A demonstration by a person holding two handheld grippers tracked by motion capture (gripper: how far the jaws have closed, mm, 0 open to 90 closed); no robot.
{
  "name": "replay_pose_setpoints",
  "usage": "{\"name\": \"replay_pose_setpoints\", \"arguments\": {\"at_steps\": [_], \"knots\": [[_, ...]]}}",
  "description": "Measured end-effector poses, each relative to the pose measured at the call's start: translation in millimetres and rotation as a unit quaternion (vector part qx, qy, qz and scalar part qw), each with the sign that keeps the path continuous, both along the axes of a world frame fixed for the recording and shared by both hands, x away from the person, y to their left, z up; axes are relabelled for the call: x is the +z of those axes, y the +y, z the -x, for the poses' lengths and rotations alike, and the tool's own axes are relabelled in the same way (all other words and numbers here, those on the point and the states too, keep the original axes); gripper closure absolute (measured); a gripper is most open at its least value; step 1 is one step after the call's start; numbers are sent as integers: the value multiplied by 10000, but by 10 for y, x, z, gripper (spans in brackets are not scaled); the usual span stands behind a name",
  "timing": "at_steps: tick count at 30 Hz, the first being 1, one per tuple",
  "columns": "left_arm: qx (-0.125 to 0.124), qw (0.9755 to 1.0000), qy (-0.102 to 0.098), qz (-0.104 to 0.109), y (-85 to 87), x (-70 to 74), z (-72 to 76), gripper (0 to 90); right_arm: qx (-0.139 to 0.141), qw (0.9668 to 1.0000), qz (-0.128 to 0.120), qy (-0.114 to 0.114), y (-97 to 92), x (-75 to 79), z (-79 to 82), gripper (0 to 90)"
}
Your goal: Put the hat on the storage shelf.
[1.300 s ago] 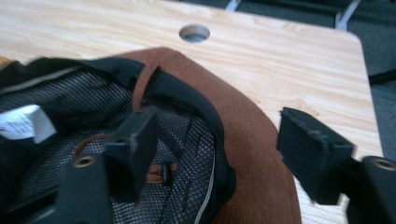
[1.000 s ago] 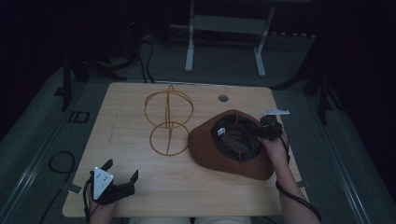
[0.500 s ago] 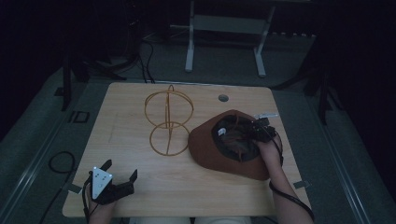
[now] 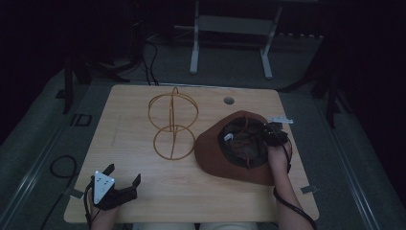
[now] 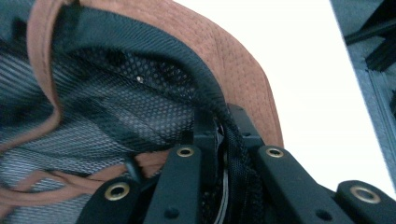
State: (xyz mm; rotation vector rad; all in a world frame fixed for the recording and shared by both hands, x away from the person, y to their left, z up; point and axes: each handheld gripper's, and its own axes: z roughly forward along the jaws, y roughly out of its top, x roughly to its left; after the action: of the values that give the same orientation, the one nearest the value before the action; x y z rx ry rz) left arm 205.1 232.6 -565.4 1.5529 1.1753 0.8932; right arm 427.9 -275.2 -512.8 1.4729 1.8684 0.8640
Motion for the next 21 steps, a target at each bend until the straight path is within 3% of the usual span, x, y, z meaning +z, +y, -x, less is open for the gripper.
{"name": "replay_pose_setpoints", "arguments": {"at_steps": [2, 3, 4, 6, 8, 11, 15, 17, 21], "knots": [[-10, 10000, 23, -23, 3, 1, -3, 30, 4, 9999, -132, -58, -18, 38, 20, 842], [1, 10000, 36, -59, -6, 3, -5, 30, 12, 9993, -346, -125, -45, 104, 54, 843], [-27, 10000, 50, -65, -11, 4, -10, 30, 84, 9972, -695, -258, -90, 240, 135, 843], [1, 9999, 53, -122, -22, 5, -13, 30, 148, 9948, -927, -396, -114, 345, 199, 843], [52, 10000, 56, -51, -29, 11, -17, 30, 249, 9921, -1091, -560, -142, 457, 259, 842], [40, 10000, 45, 20, -33, 58, -19, 30, 278, 9894, -1170, -812, -172, 633, 345, 843], [-32, 9999, 45, 162, -72, 143, -28, 31, 404, 9816, -1530, -1072, -254, 866, 456, 842], [-103, 9996, 41, 277, -103, 190, -44, 32, 538, 9800, -1508, -1185, -269, 936, 498, 842], [-293, 9991, -116, 290, -201, 371, -71, 32, 639, 9764, -1579, -1330, -314, 1036, 563, 842]]}}
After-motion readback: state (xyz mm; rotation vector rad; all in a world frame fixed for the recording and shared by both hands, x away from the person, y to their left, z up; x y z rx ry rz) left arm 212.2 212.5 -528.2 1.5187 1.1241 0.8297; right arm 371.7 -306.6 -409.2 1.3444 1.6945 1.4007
